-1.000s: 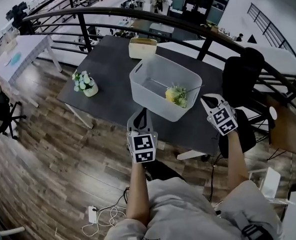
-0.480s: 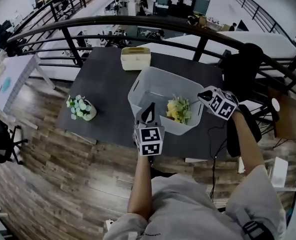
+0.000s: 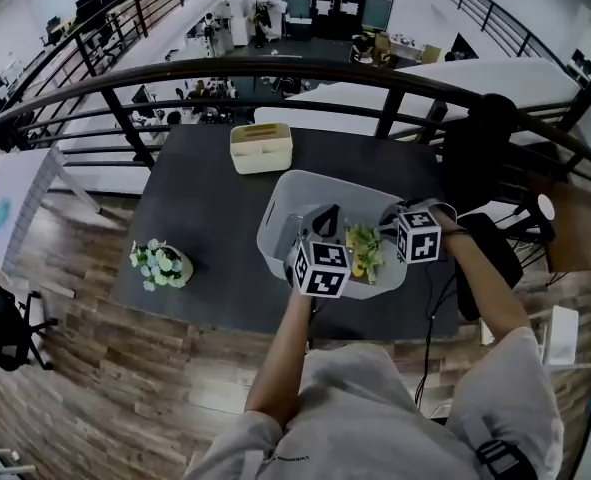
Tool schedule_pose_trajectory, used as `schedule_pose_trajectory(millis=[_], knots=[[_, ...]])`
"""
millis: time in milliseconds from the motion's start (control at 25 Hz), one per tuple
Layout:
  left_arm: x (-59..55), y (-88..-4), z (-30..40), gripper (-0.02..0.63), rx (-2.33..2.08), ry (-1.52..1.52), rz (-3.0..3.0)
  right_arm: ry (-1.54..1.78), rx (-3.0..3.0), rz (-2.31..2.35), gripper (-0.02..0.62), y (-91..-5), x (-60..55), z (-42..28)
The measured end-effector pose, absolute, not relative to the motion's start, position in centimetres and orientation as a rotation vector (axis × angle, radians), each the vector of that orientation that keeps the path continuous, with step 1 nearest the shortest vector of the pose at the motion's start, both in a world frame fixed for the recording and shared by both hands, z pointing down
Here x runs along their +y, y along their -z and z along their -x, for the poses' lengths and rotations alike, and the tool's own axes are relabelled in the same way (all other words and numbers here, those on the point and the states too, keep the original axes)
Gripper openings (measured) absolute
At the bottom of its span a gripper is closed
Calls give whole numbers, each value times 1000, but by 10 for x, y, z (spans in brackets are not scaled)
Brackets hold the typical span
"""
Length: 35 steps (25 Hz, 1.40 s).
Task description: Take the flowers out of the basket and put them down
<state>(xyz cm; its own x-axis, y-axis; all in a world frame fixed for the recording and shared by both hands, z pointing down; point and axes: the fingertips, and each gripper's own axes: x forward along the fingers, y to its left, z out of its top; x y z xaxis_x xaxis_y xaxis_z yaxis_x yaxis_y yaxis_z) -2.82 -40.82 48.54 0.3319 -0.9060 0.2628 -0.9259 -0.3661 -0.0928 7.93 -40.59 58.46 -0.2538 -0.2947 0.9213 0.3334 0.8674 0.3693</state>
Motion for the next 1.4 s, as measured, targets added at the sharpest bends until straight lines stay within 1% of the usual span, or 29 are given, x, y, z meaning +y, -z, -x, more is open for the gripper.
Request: schedule_pose_trajectory(millis=[120,160,240,280,320,360,400,520,560,600,640,680,880,1000,1400], knots=[[-421,-476,27,15,-1701,-406,-2538,595,-1591,183,80,-601,-394,-82],[-424,-473,26,15,-1699,-392,-2547,574,-1555,216,97,-609,-394,-88],[-429,-470,26,15,-1705,-364,-2554,517,-1506,256,105,-624,-397,-100],[-431,-471,27,15,-1705,-356,-2552,473,-1493,273,138,-632,-397,-104],[-434,-472,30,15,-1703,-352,-2548,417,-1484,295,188,-640,-395,-107],[-435,-473,34,15,-1698,-350,-2545,363,-1476,320,261,-647,-391,-107],[-436,-475,37,15,-1693,-349,-2544,330,-1464,339,278,-655,-389,-107],[-441,-476,46,15,-1690,-351,-2555,343,-1378,368,278,-673,-400,-113],[-443,-478,50,15,-1690,-352,-2550,342,-1357,377,276,-678,-403,-116],[-444,-481,54,15,-1688,-353,-2540,333,-1351,381,254,-682,-404,-116],[-445,-484,57,15,-1686,-355,-2530,323,-1359,377,157,-684,-403,-114],[-445,-487,59,15,-1689,-362,-2524,316,-1376,368,78,-686,-403,-112],[-448,-484,63,15,-1769,-487,-2593,321,-1463,383,60,-678,-399,-96],[-448,-483,62,15,-1718,-407,-2565,329,-1516,343,60,-667,-403,-89],[-451,-481,79,15,-1703,-326,-2511,365,-1724,81,60,-623,-424,-58]])
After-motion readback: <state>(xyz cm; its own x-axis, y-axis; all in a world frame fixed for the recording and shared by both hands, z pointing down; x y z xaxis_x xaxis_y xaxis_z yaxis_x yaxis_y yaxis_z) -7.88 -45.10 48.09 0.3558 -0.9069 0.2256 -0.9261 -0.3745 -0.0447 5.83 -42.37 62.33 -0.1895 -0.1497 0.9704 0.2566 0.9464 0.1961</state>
